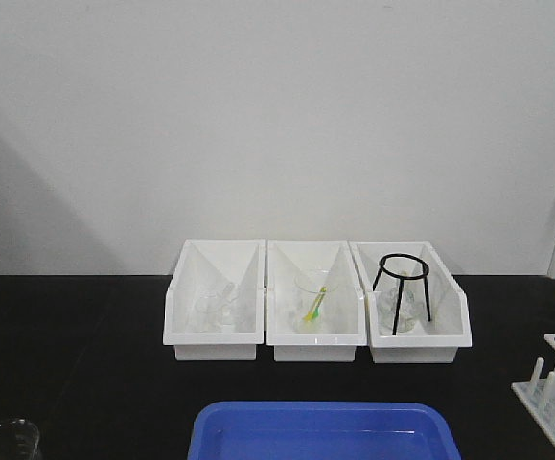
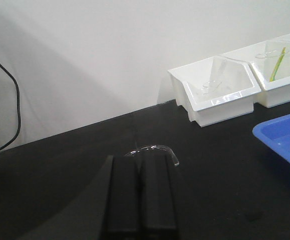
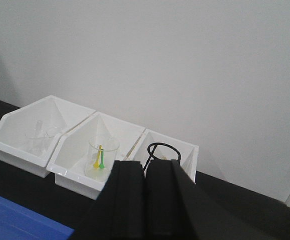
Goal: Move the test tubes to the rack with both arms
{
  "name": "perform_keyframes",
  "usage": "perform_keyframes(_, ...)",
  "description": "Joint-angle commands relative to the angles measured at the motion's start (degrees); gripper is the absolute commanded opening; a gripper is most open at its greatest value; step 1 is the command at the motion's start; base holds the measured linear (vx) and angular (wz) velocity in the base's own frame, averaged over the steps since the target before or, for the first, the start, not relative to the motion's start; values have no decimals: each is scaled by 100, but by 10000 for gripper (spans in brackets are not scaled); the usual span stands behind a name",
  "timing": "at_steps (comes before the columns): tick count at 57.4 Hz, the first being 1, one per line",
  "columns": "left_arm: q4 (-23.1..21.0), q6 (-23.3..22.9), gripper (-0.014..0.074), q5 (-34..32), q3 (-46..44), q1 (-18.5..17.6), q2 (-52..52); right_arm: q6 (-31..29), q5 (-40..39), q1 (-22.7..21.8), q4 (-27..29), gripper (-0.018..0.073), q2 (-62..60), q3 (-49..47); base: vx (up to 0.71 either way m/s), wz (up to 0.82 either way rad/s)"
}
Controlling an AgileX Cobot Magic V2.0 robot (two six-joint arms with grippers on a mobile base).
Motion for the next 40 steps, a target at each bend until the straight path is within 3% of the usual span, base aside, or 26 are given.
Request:
perform_keyframes(1,-60,3,-15,-444,152,7,-118,-15,75,-41,194,-8,-40,-176,0,0)
perform_keyframes(30,-60,3,-15,-444,152,7,-118,-19,74,-41,201,-8,-20,-170,0,0)
perform_keyframes(36,-60,3,-15,-444,152,7,-118,199,4,-41,692,-8,59,5,0,0)
perform_keyframes(40,-60,3,-15,-444,152,7,-118,-280,95,-41,1248,-8,62,205,0,0)
